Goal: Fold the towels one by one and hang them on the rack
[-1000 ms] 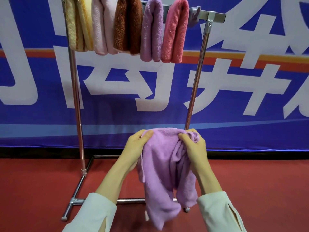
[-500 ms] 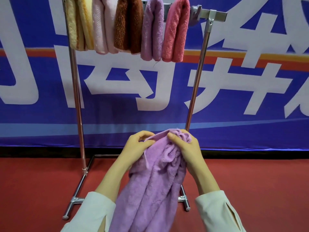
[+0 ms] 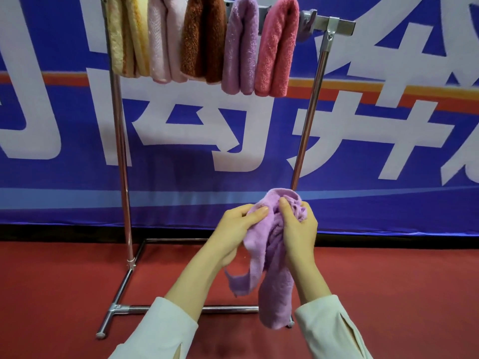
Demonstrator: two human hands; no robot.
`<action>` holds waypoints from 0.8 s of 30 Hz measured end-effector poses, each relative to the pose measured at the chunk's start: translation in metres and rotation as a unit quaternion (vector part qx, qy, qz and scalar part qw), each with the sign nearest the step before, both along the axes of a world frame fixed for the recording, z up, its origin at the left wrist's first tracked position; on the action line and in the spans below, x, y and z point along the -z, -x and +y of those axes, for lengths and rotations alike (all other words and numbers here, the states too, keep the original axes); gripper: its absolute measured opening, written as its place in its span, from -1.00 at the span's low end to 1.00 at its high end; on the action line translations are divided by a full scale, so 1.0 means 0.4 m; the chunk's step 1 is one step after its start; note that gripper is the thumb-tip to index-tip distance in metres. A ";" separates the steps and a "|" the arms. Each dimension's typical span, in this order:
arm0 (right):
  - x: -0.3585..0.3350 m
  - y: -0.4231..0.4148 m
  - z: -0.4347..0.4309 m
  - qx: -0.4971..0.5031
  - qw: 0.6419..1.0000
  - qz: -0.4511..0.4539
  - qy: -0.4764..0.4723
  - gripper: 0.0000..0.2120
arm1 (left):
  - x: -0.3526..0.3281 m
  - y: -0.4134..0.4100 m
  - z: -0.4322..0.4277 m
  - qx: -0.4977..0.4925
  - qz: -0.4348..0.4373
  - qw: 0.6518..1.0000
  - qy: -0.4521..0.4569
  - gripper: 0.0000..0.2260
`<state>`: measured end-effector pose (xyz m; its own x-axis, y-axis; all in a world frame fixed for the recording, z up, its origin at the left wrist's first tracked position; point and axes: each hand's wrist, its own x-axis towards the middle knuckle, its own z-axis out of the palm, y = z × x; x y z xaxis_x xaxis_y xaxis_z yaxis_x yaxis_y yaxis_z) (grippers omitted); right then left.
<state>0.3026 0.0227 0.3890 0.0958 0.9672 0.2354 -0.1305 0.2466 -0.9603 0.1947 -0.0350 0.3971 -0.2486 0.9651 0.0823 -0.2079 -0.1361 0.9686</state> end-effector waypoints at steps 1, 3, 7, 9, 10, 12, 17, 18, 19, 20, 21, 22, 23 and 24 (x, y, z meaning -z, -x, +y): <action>-0.001 0.014 -0.009 -0.008 1.000 -0.008 0.009 -0.84 | 0.003 -0.010 0.003 -0.004 -0.012 1.000 -0.001 -0.81; 0.004 0.041 -0.020 -0.051 0.998 -0.029 0.026 -0.81 | 0.008 -0.019 0.006 -0.022 -0.051 0.998 0.000 -0.78; -0.004 0.059 -0.031 -0.232 0.963 0.086 0.108 -0.73 | 0.009 0.004 0.000 -0.023 -0.119 0.993 -0.017 -0.76; -0.012 0.049 -0.034 -0.306 0.913 0.200 0.182 -0.61 | 0.011 0.024 -0.001 -0.031 -0.131 0.991 0.007 -0.71; -0.015 0.045 -0.036 -0.329 0.888 0.249 0.203 -0.62 | 0.012 0.031 -0.002 -0.037 -0.134 0.990 0.015 -0.71; -0.019 0.041 -0.041 -0.350 0.861 0.306 0.207 -0.75 | 0.011 0.042 -0.002 -0.062 -0.142 0.988 0.011 -0.81; -0.015 0.063 -0.048 -0.322 0.910 0.199 0.168 -0.78 | 0.014 0.051 0.002 -0.125 -0.128 0.984 0.003 -0.88; -0.009 0.071 -0.047 -0.298 0.922 0.176 0.172 -0.79 | 0.020 0.050 0.002 -0.135 -0.117 0.984 0.007 -0.86; -0.004 0.077 -0.048 -0.281 0.927 0.170 0.182 -0.80 | 0.024 0.049 0.001 -0.145 -0.104 0.984 0.009 -0.88; 0.001 0.081 -0.047 -0.270 0.927 0.174 0.192 -0.81 | 0.027 0.049 0.000 -0.156 -0.091 0.983 0.010 -0.90; 0.002 0.082 -0.045 -0.262 0.925 0.182 0.204 -0.83 | 0.028 0.051 0.000 -0.166 -0.086 0.982 0.008 -0.92; -0.001 0.080 -0.046 -0.258 0.921 0.199 0.213 -0.82 | 0.028 0.054 0.000 -0.176 -0.088 0.980 0.005 -0.92; -0.006 0.078 -0.047 -0.248 0.915 0.225 0.224 -0.80 | 0.027 0.057 0.003 -0.182 -0.095 0.979 -0.002 -0.92; -0.011 0.077 -0.046 -0.232 0.909 0.256 0.233 -0.80 | 0.024 0.059 0.005 -0.188 -0.099 0.977 -0.010 -0.93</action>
<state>0.2717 0.0043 0.3933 -0.3659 0.9149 -0.1705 -0.5758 -0.3665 -0.7308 0.1711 -0.0329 0.3875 -0.5976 0.8017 0.0145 -0.3235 -0.2576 0.9105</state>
